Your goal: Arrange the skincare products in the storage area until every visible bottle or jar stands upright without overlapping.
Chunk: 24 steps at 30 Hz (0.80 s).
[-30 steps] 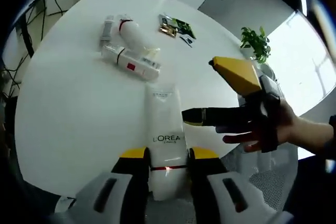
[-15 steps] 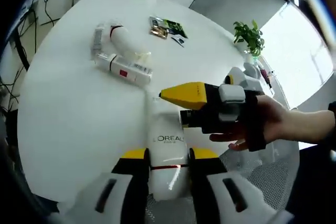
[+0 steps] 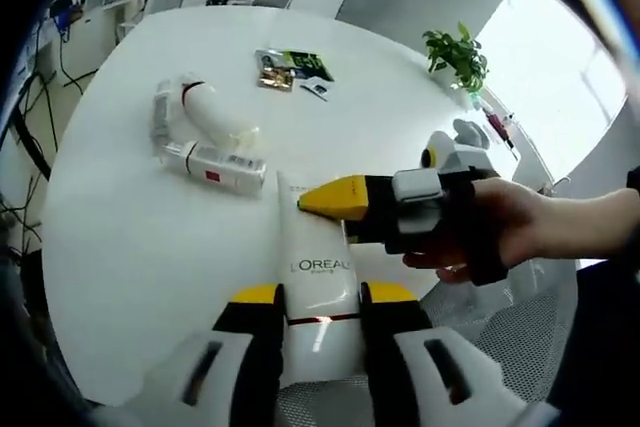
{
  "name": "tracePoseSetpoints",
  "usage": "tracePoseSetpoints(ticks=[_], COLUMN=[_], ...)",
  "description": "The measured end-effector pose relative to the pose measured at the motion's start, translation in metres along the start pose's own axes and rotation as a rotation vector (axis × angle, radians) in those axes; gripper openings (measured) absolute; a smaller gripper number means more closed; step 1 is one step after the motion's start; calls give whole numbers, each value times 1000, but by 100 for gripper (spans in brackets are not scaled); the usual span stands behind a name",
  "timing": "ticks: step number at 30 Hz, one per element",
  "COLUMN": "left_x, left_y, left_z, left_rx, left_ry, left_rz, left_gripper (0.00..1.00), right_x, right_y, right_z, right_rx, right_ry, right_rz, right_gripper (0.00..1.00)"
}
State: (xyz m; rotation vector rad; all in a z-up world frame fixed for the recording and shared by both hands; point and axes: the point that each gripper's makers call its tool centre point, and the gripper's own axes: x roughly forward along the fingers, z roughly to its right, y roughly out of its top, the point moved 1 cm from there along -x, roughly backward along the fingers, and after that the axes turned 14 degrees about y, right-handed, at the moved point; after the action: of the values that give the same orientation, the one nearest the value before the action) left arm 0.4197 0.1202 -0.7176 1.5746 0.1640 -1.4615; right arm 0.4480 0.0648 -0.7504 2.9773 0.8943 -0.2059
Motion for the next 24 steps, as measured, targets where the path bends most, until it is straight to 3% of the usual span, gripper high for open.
tracePoseSetpoints(ticks=[3,11,17,24], left_x=[0,-1,-5,-17], left_y=[1,9,22,44], left_z=[1,6,15,23], left_rx=[-5,-9,-2,-36], left_ry=[-5,-20,-53,-122], left_rz=[6,36,94,184], left_gripper=[27,27,27,25], right_x=[1,0,-4,-9], right_y=[4,14,24,36], right_z=[-11,-30,-58,-87], right_rx=[-30,-157,-401,-549], right_ry=[44,45,55,88], right_rz=[6,-18,-54,-86], right_gripper=[8,5,4,3])
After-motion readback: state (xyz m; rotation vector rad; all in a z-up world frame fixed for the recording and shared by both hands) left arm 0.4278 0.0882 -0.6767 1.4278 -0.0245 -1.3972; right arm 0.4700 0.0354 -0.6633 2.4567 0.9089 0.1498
